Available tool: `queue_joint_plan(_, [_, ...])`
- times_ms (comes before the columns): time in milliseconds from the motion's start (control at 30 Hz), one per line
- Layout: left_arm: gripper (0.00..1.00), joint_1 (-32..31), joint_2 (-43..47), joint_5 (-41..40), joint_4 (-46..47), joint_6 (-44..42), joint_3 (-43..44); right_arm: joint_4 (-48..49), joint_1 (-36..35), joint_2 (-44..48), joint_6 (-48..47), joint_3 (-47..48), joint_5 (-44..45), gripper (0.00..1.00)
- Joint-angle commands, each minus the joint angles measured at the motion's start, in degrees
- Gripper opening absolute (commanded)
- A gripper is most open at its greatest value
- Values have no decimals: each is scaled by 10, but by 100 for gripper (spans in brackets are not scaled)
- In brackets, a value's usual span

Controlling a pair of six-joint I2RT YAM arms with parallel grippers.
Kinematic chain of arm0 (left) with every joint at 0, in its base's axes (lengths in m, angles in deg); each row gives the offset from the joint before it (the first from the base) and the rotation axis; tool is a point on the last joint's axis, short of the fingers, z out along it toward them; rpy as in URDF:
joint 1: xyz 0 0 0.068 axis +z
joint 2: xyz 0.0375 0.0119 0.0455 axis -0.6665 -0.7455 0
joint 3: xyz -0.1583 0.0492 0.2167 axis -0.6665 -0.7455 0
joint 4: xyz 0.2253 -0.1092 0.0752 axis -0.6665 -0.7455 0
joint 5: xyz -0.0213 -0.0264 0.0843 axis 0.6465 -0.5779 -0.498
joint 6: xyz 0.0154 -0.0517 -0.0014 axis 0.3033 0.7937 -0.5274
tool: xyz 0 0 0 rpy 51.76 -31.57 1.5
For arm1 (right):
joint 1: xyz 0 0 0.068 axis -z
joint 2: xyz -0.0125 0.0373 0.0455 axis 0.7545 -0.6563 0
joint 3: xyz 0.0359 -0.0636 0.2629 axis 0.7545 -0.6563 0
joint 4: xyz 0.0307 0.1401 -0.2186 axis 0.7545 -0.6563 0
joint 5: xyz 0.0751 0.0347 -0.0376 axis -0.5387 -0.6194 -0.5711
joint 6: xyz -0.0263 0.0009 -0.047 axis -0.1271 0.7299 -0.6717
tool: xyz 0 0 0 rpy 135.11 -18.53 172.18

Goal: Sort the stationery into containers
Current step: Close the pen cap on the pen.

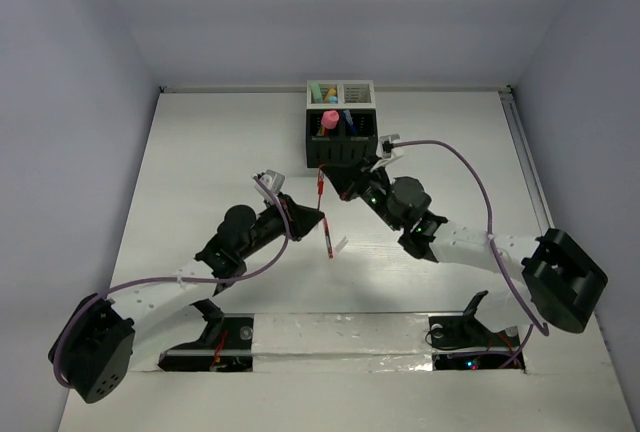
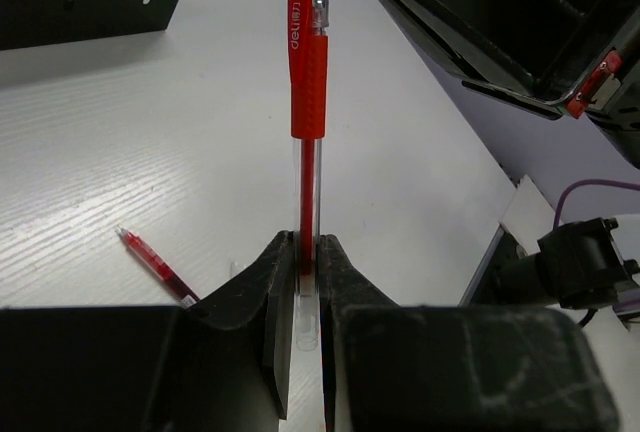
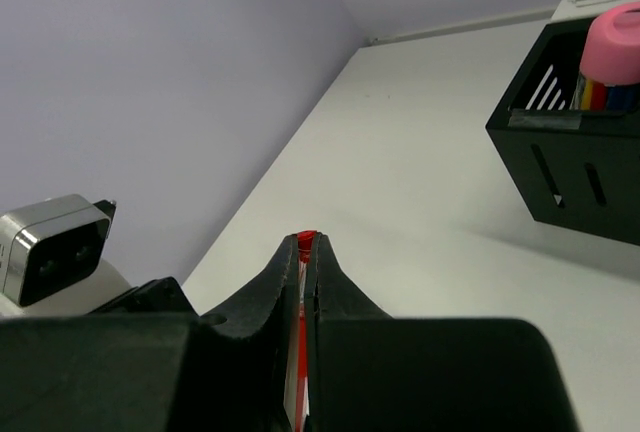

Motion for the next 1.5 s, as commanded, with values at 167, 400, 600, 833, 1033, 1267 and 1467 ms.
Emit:
queue_joint_plan(167, [0,6,54,-39,25,4,79,-31,-28,40,49,-91,-109,0])
queue_joint_plan(400, [0,6,29,-23,51,20,124,-2,-51,49,74,-143,-117,0])
queue_joint_plan(600, [0,6,17,-16,57,24,159,33,-57,44,103,-172,-134,0])
queue_joint_plan(833, [0,6,22,-6,54,25,188,71,-63,22,126,-198,-136,0])
queue_joint_plan(1033, [0,6,30,11,57,34,201,75,-63,49,131,-212,-119,0])
queue_joint_plan(1267, [0,6,49,-11,22,20,160,-66,-63,167,68,-168,-67,0])
queue_joint_plan(1467, [0,6,56,14,14,10,91,-282,-34,274,-50,-68,-76,7])
